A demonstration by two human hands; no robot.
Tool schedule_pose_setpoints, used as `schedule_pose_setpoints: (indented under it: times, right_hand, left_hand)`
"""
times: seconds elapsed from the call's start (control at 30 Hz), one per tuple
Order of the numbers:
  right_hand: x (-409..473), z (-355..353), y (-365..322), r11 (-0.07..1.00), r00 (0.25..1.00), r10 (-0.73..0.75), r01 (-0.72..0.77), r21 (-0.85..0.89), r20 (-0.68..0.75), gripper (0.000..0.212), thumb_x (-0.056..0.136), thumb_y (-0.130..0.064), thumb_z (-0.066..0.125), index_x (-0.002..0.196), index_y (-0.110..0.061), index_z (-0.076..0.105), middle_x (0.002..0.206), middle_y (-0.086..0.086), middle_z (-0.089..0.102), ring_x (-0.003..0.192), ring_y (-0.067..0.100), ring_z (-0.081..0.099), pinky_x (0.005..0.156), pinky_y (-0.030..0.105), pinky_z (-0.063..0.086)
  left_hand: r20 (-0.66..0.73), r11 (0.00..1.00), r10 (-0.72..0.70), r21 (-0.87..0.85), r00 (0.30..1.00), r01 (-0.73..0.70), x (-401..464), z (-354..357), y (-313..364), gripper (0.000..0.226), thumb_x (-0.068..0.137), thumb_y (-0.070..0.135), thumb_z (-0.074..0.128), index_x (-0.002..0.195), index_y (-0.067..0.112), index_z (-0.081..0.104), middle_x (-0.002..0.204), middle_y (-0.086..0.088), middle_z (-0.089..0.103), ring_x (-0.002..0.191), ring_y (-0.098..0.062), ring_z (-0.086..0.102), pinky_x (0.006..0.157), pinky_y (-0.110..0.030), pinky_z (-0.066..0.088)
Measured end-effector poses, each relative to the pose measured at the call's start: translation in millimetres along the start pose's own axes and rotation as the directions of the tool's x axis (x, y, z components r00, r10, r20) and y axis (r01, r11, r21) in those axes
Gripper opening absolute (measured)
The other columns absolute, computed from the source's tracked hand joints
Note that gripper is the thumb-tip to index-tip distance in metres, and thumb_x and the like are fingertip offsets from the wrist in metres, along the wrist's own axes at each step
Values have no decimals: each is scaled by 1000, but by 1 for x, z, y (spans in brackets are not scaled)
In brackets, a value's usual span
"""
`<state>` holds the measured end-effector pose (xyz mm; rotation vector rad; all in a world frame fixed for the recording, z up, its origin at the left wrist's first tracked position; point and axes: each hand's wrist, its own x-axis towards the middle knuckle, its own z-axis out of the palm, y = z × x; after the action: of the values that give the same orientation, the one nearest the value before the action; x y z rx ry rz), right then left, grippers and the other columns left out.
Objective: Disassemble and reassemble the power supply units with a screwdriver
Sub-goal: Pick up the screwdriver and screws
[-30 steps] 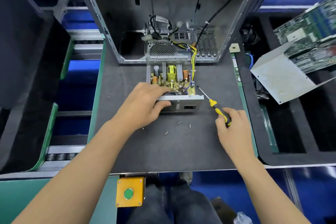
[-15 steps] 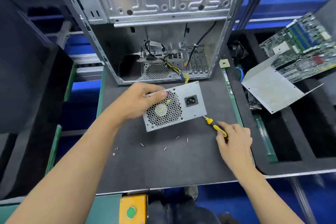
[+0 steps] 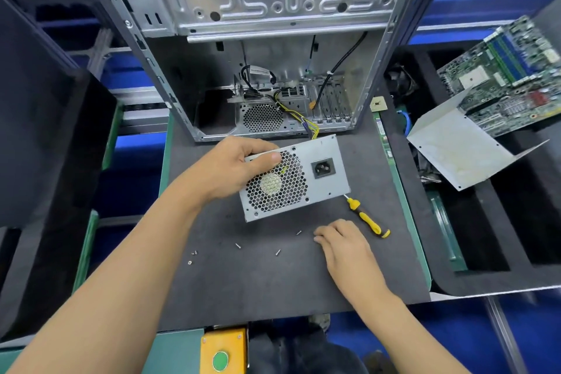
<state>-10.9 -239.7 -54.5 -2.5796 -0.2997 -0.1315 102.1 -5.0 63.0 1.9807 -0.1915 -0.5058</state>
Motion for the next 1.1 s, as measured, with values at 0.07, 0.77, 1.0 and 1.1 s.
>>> schedule_pose_setpoints:
  times: [0.07, 0.77, 1.0, 1.1]
  right_hand:
    - [2, -8, -5, 1000, 997, -18, 19, 8, -72, 15, 80, 5, 76, 91, -4, 74, 84, 6, 65, 76, 26, 64, 72, 35, 56]
    - [112, -77, -70, 973, 966, 18, 43, 228, -258, 15, 90, -4, 65, 90, -16, 74, 88, -5, 66, 88, 19, 53, 82, 8, 34]
    - [114, -77, -75, 982, 968, -29, 74, 172, -249, 11, 89, -8, 69, 90, -16, 77, 86, -2, 67, 86, 19, 49, 80, 17, 33]
    - [115, -77, -77, 983, 971, -23, 65, 171, -236, 11, 90, -8, 68, 91, -15, 77, 87, -2, 67, 87, 23, 51, 81, 21, 35]
  left_hand:
    - [13, 1000, -3, -23, 1000, 4, 1, 0, -1, 20, 98, 34, 61, 111, 29, 75, 106, 12, 76, 104, -11, 70, 104, -43, 49]
    - [75, 986, 6, -165, 997, 7, 11, 0, -10, 15, 96, 26, 67, 108, 23, 75, 103, 1, 76, 98, -19, 71, 93, -40, 53]
    - [75, 983, 24, -185, 997, -10, 14, -1, -13, 13, 93, 27, 70, 104, 24, 76, 97, 3, 76, 85, -3, 65, 81, -18, 50]
    - [93, 981, 7, -193, 996, 11, 16, -2, -11, 12, 93, 26, 70, 102, 22, 77, 92, 6, 75, 82, 0, 63, 76, -13, 48]
